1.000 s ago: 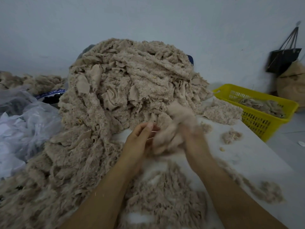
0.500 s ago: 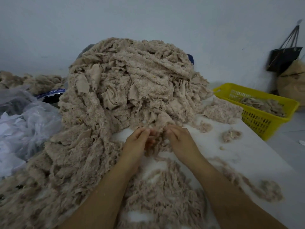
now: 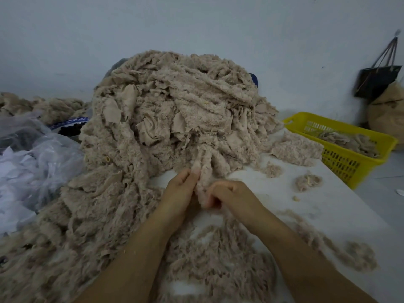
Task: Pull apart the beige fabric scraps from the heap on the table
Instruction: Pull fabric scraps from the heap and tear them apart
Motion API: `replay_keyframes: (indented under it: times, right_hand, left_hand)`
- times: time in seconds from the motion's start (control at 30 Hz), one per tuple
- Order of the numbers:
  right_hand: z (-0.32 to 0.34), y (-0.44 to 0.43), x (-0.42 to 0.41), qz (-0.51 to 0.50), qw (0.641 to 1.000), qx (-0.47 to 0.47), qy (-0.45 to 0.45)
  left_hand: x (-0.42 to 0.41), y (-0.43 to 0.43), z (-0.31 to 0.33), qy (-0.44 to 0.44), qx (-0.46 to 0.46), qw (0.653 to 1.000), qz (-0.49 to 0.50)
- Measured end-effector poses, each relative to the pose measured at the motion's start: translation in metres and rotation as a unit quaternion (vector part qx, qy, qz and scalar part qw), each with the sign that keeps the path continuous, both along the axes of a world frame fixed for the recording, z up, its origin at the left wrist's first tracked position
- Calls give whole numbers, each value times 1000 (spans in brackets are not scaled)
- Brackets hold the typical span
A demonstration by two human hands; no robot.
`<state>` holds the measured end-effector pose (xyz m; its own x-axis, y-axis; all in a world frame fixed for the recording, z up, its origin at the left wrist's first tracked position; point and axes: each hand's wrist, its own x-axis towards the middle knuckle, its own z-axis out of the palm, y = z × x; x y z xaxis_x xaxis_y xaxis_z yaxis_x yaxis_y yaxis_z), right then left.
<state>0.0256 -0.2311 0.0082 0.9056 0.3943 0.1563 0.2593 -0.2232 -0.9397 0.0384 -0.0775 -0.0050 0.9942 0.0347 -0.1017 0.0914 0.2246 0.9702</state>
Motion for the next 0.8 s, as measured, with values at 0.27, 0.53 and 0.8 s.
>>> replay_keyframes:
  times: [0.27, 0.53, 0.8]
  right_hand:
    - [-13, -31, 26, -291, 956, -40, -11]
    - [-9, -14, 18, -208, 976, -46, -35]
    - [-23, -4, 30, -230, 954, 157, 110]
  left_hand:
    - [-2, 5, 5, -78, 9, 997, -12]
    - [-8, -6, 0, -74, 84, 992, -66]
    - [-11, -13, -1, -102, 195, 968, -123]
